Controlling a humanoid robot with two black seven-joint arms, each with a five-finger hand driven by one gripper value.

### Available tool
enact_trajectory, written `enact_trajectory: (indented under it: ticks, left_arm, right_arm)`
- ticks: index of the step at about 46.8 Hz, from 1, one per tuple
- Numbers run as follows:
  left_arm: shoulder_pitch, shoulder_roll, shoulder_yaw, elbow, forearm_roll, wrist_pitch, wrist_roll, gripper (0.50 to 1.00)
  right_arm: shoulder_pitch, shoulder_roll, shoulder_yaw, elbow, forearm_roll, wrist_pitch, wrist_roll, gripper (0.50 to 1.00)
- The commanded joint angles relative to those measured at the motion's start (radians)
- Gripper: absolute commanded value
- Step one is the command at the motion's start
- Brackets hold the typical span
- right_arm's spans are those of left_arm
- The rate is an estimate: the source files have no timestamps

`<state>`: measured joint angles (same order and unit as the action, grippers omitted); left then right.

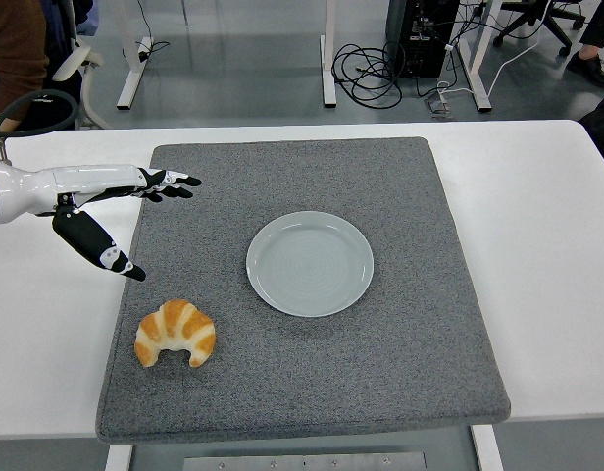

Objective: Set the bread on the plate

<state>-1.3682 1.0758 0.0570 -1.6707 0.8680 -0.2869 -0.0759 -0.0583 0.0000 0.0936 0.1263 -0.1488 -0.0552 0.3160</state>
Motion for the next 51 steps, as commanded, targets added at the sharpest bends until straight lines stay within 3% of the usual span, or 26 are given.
enact_trajectory:
  ticks: [1, 10, 22, 32, 51]
  left_arm:
    - [0.027, 0.007, -0.002, -0.012, 0.026, 0.002, -0.002, 0.966]
    - [0.119, 0.029, -0.012, -0.043, 0.158, 0.014, -0.067, 0.963]
    - [0.242, 0.024, -0.078, -0.044, 0.313, 0.078, -0.162, 0.948]
    - [0.316, 0.006, -0.082, -0.038, 0.463, 0.207, -0.243, 0.939]
    - [0.389, -0.076, -0.083, 0.058, 0.471, 0.316, -0.262, 0.963]
  right_arm:
    - [0.002, 0.000, 0.000, 0.001, 0.000, 0.000, 0.000, 1.000]
    - [0.005, 0.000, 0.000, -0.001, 0.000, 0.000, 0.000, 1.000]
    - [0.005, 0.000, 0.000, -0.002, 0.000, 0.000, 0.000, 1.000]
    - [0.005, 0.000, 0.000, -0.001, 0.000, 0.000, 0.000, 1.000]
    - [0.005, 0.000, 0.000, -0.001, 0.000, 0.000, 0.000, 1.000]
